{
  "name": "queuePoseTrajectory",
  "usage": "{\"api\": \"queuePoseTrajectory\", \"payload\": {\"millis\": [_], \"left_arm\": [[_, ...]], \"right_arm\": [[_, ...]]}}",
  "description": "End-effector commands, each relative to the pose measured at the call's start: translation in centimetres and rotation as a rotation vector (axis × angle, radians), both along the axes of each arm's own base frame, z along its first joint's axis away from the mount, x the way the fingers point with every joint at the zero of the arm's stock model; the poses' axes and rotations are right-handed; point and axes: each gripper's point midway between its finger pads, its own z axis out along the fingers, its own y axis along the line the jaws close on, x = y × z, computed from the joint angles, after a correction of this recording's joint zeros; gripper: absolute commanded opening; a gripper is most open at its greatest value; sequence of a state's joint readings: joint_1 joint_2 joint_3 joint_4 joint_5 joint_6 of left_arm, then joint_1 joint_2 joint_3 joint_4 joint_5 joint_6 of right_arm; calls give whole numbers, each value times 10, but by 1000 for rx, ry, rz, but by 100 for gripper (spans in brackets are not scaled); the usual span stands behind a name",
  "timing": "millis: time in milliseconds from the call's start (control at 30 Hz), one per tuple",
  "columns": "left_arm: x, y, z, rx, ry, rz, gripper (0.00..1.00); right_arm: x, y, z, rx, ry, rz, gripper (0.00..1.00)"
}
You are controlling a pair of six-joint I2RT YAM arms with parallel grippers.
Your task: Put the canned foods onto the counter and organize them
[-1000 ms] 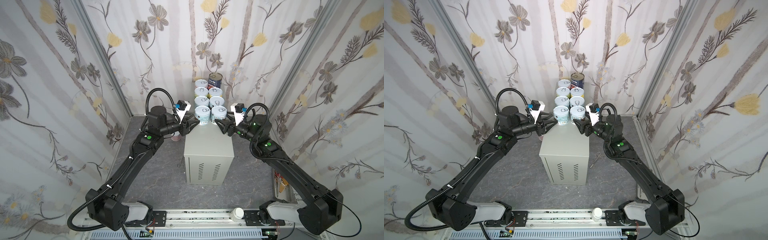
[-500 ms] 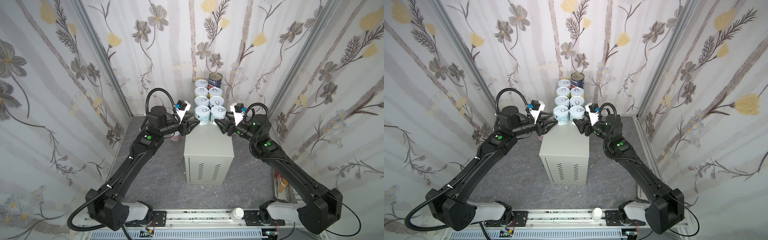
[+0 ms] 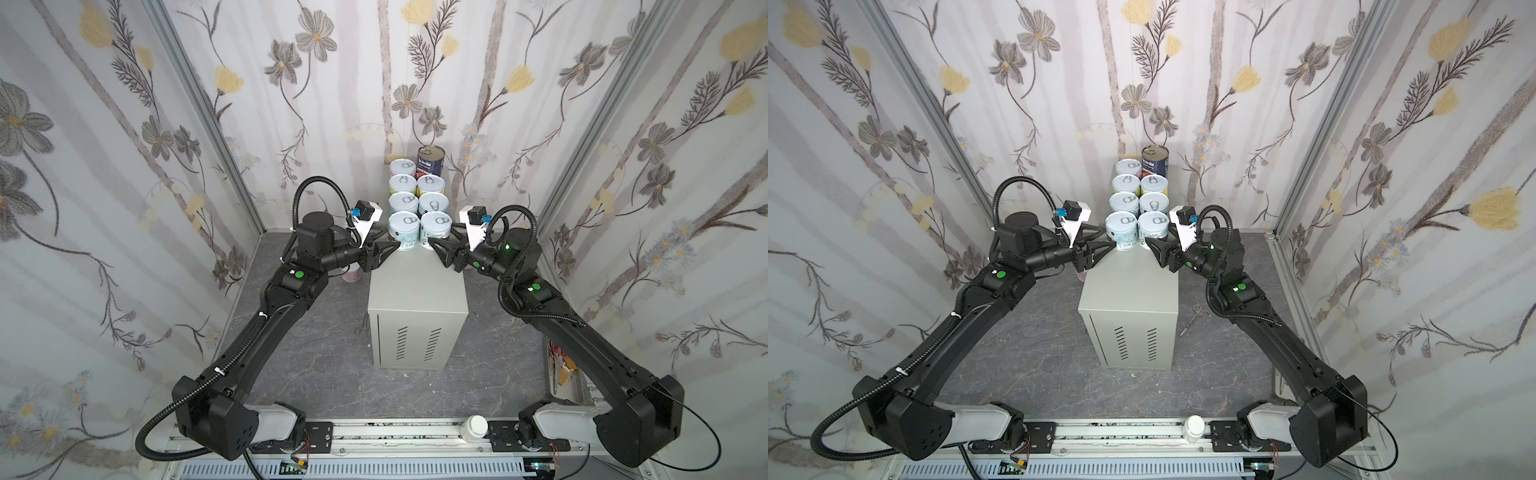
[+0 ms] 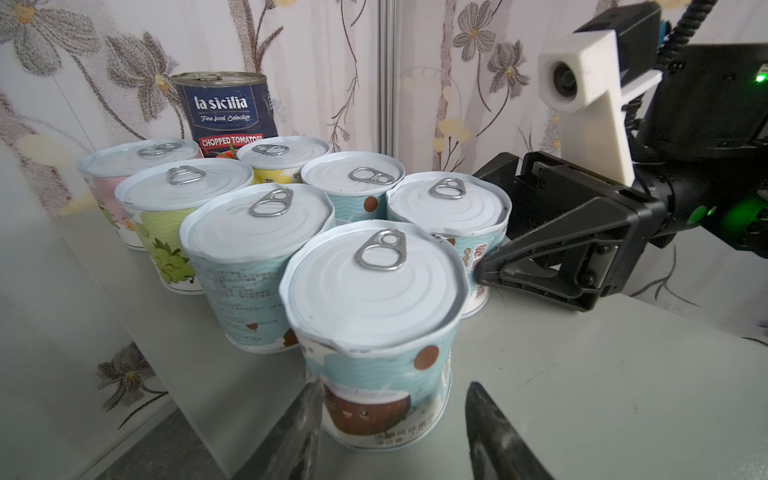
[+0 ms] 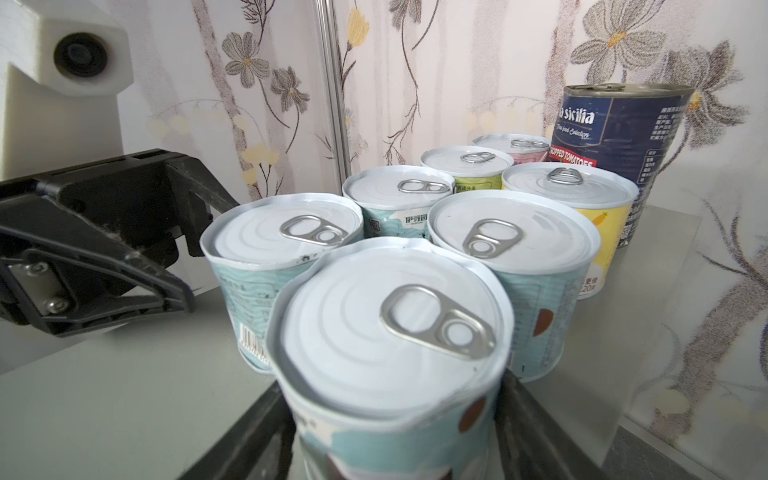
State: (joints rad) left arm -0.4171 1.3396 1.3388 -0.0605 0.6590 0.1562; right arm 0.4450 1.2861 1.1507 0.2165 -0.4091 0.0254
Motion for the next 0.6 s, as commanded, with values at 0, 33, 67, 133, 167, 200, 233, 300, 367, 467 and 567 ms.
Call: {"api": "queuePoseTrajectory", "payload": {"millis": [0,33,67,133,167,200,233,300,367,467,567], "left_arm": [[-2,-1,8,-15,-26,-14,54],[-2,-2,7,-13,-23,-17,53],[-2,-2,7,-14,-24,-18,53],[-2,-3,7,-14,-23,-22,53],[-2,-3,7,-14,-25,-22,53],[-2,-3,7,-13,-25,-23,53],[-3,-3,7,-12,-26,-22,53],[-3,-2,7,-12,-26,-21,53],[-3,-2,7,-12,-27,-20,53],[-3,-2,7,-10,-29,-17,52],[-3,-1,7,-10,-31,-15,52]], "right_arm": [[-2,-2,11,13,-45,-8,73],[-3,-3,12,13,-47,-9,73],[-4,-4,13,14,-49,-10,75],[-8,-5,16,17,-62,-6,77],[-12,-6,19,20,-73,-4,78],[-15,-7,22,23,-83,-1,79],[-18,-9,26,25,-96,-1,80],[-23,-12,32,29,-113,-6,82],[-24,-17,38,30,-124,-24,83],[-21,-23,40,23,-132,-56,83],[-17,-27,40,19,-134,-77,83]]}}
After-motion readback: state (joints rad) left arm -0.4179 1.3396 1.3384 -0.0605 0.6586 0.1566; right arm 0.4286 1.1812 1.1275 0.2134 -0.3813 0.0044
